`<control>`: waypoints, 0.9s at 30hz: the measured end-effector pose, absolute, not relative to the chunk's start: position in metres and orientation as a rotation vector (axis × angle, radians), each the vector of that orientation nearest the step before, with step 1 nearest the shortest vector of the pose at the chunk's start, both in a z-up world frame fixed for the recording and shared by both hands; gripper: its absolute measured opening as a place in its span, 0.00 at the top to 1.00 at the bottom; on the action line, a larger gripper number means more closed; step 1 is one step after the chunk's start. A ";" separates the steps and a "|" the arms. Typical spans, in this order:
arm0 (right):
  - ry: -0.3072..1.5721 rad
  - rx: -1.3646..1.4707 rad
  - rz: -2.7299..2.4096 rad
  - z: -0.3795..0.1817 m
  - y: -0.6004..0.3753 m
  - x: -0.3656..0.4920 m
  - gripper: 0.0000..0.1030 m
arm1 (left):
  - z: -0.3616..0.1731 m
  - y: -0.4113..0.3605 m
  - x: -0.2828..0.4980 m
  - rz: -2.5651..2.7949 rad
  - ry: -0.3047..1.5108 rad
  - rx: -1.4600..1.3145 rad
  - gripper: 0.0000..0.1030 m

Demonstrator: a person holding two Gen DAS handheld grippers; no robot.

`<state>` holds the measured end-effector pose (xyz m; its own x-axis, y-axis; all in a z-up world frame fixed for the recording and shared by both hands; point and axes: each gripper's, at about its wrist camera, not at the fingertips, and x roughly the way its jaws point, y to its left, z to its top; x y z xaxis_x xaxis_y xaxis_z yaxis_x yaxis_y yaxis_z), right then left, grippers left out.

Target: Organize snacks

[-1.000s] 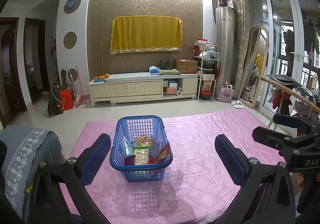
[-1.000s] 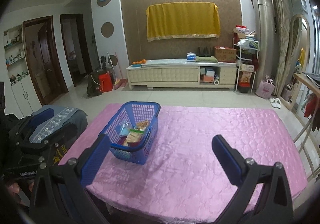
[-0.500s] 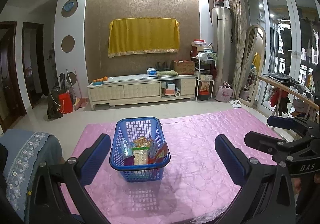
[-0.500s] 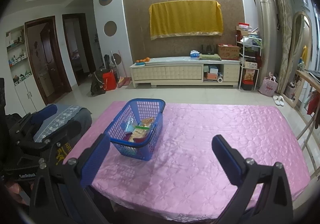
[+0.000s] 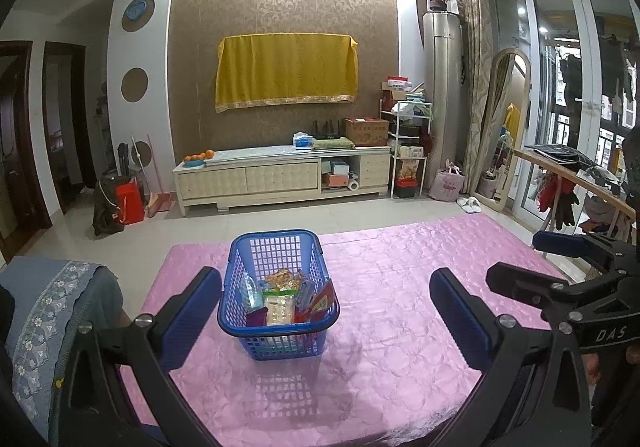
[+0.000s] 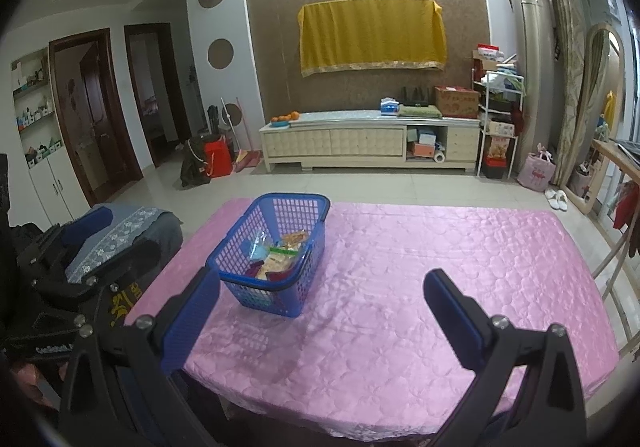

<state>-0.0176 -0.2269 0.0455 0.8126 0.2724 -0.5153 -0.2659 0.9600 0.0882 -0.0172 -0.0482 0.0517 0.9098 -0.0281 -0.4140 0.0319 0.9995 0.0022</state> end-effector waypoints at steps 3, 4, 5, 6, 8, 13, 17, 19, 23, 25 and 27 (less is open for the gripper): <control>0.553 0.011 0.287 0.045 -0.227 -0.018 0.00 | 0.052 -0.049 -0.017 -0.030 0.427 0.010 0.00; 0.552 0.011 0.286 0.045 -0.227 -0.018 0.00 | 0.052 -0.049 -0.017 -0.032 0.428 0.009 0.00; 0.551 0.009 0.286 0.045 -0.226 -0.018 0.00 | 0.052 -0.049 -0.017 -0.035 0.428 0.007 0.00; 0.551 0.007 0.285 0.046 -0.226 -0.018 0.00 | 0.052 -0.049 -0.017 -0.036 0.429 0.007 0.00; 0.550 0.003 0.284 0.044 -0.226 -0.019 0.00 | 0.052 -0.049 -0.017 -0.033 0.432 0.009 0.00; 0.540 -0.011 0.281 0.045 -0.227 -0.021 0.00 | 0.053 -0.048 -0.017 -0.033 0.436 -0.001 0.00; 0.534 -0.028 0.272 0.046 -0.226 -0.021 0.00 | 0.053 -0.050 -0.018 -0.031 0.436 0.001 0.00; 0.535 -0.029 0.273 0.046 -0.226 -0.022 0.00 | 0.054 -0.049 -0.018 -0.029 0.437 0.004 0.00; 0.532 -0.029 0.273 0.046 -0.226 -0.022 0.00 | 0.054 -0.050 -0.018 -0.027 0.439 0.003 0.00; 0.532 -0.030 0.272 0.046 -0.225 -0.022 0.00 | 0.054 -0.050 -0.019 -0.027 0.439 0.006 0.00; 0.531 -0.033 0.271 0.046 -0.225 -0.021 0.00 | 0.054 -0.050 -0.019 -0.026 0.439 0.009 0.00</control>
